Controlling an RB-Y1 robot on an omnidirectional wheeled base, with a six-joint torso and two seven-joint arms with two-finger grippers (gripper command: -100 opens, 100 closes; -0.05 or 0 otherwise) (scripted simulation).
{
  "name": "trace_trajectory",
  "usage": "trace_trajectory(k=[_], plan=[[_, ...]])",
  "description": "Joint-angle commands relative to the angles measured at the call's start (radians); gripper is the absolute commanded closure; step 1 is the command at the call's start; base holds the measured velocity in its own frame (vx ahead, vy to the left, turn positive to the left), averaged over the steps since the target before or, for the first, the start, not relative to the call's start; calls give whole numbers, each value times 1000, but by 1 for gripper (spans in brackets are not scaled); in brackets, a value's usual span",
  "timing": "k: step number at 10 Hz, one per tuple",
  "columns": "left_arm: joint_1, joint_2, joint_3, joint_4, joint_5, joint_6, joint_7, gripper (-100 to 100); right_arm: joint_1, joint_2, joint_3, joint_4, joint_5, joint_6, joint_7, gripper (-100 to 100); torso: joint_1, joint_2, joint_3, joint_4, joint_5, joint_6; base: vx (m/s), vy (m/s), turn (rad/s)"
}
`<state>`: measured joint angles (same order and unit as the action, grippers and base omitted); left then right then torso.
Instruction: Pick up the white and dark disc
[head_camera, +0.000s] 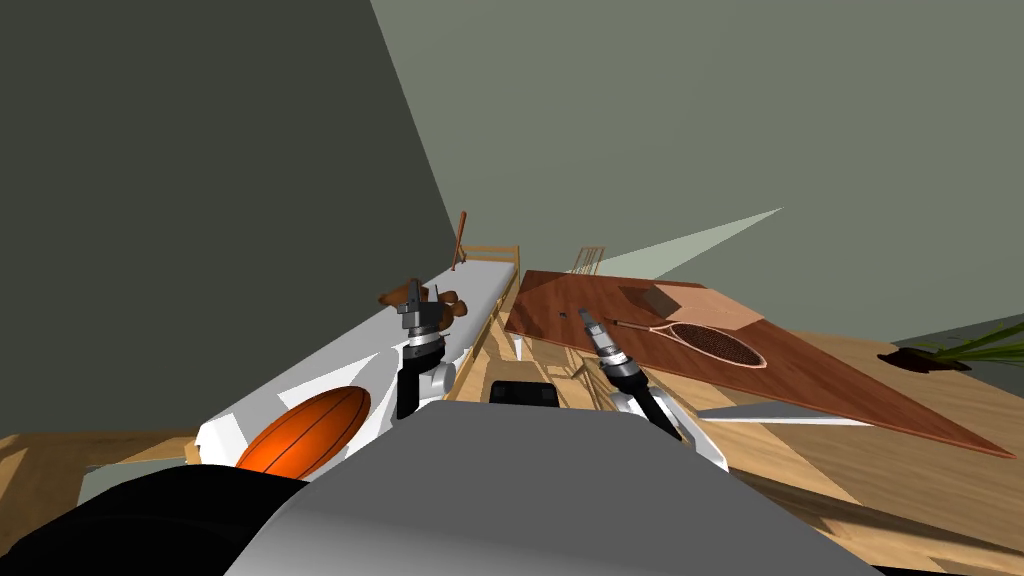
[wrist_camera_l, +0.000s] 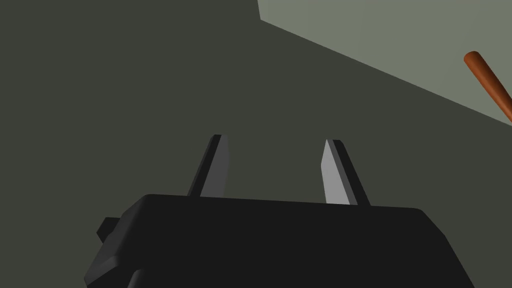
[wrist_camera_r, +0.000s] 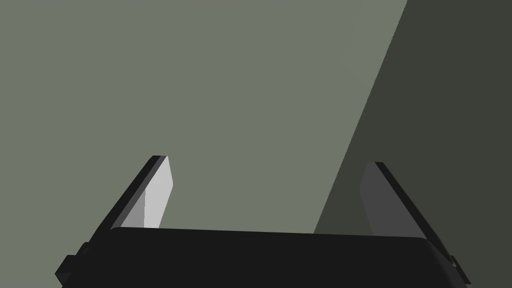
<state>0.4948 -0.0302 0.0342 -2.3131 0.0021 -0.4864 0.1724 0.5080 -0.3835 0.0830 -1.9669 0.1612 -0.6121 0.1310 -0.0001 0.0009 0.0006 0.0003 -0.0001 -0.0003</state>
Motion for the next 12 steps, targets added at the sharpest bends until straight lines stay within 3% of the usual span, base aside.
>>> trace_trajectory(k=[1, 2, 5, 6, 8, 10, 11, 12], plan=[[0, 0, 0, 0, 0, 0, 0, 0, -1, -40, 17, 50, 24, -1, 31, -100, 0, 0, 0, 0, 0, 0, -13, -14, -61], [0, 0, 0, 0, 0, 0, 0, 0, -1, -40, 17, 57, 24, -1, 31, -100, 0, 0, 0, 0, 0, 0, -10, -11, -28], [0, 0, 0, 0, 0, 0, 0, 0, -6, -120, 42, 155, 66, -5, 78, -100, 0, 0, 0, 0, 0, 0, -7, -13, -17], [0, 0, 0, 0, 0, 0, 0, 0, -6, -120, 42, 168, 66, -5, 78, -100, 0, -1, 0, 0, 0, 0, -2, -11, 1], [0, 0, 0, 0, 0, 0, 0, 0, -12, -193, 70, 251, 112, -7, 127, -100, 0, -1, 0, 0, 0, 0, 1, -14, 46], [0, 0, 0, 0, 0, 0, 0, 0, -12, -202, 70, 288, 112, -7, 127, -100, 0, -1, -1, 0, 0, 0, 3, -12, 18], [0, 0, 0, 0, 0, 0, 0, 0, -14, -244, 84, 326, 136, -8, 150, -100, 0, -1, -1, 0, 0, 0, 7, -4, 99], [0, 0, 0, 0, 0, 0, 0, 0, -14, -244, 84, 348, 136, -8, 150, -100, 0, -1, -1, 0, 0, 0, 7, -7, 49]])
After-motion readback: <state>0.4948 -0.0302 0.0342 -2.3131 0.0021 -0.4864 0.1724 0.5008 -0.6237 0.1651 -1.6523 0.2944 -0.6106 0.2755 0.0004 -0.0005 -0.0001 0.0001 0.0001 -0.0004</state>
